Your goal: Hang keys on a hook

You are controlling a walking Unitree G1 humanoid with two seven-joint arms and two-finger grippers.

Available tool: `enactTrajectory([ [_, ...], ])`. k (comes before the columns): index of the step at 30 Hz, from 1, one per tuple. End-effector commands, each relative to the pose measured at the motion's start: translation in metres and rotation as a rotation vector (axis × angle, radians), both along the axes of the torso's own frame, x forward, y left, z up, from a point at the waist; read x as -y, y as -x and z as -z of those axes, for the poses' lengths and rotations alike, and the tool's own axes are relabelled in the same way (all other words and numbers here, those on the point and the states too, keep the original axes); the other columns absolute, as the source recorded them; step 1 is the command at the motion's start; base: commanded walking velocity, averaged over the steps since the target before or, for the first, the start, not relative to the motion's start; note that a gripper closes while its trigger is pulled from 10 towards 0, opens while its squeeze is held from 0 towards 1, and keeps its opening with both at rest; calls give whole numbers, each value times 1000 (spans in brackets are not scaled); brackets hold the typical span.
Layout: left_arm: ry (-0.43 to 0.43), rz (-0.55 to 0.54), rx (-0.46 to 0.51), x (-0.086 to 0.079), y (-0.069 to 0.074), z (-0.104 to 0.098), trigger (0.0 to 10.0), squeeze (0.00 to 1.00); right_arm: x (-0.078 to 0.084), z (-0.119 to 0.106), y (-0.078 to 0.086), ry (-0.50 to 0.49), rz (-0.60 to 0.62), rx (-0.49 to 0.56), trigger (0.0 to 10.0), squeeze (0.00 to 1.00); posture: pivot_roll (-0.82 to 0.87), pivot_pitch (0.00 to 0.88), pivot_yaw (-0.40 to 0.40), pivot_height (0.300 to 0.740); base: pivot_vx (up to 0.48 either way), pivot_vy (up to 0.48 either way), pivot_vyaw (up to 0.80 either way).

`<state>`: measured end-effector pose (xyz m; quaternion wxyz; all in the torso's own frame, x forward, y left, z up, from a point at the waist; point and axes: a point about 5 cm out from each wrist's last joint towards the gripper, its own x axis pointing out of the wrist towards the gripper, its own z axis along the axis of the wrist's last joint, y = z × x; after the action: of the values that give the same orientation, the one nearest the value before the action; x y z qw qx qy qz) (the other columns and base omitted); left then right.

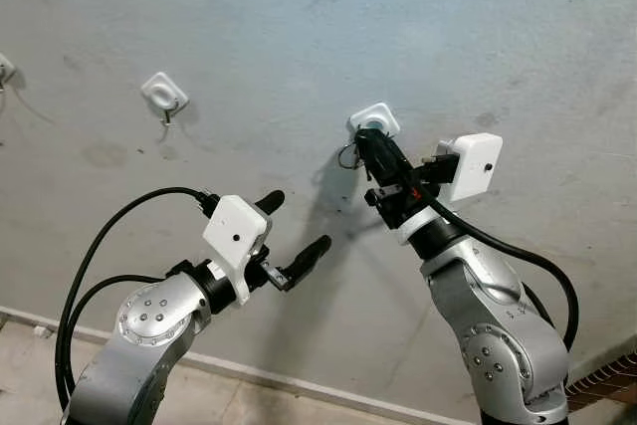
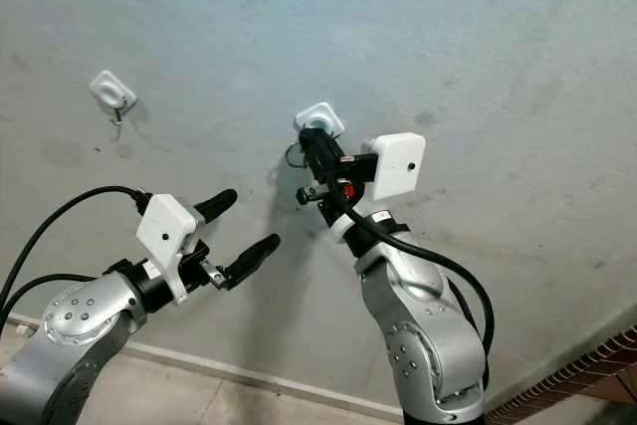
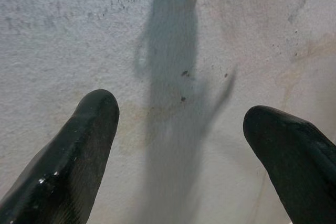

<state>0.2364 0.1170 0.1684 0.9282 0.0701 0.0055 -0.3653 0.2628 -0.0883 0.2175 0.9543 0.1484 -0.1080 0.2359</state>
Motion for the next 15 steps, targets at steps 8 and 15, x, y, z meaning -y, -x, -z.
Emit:
enactTrajectory([
  [8, -10, 13, 22, 1, 0, -5, 10000, 0, 31, 19, -3, 63, 200, -57, 10000, 0, 241, 0, -30, 740, 0, 0, 0],
  [15, -14, 10, 23, 0, 0, -5, 10000, 0, 38, 29, 7, 83, 224, -77, 10000, 0, 241, 0, -29, 740, 0, 0, 0],
])
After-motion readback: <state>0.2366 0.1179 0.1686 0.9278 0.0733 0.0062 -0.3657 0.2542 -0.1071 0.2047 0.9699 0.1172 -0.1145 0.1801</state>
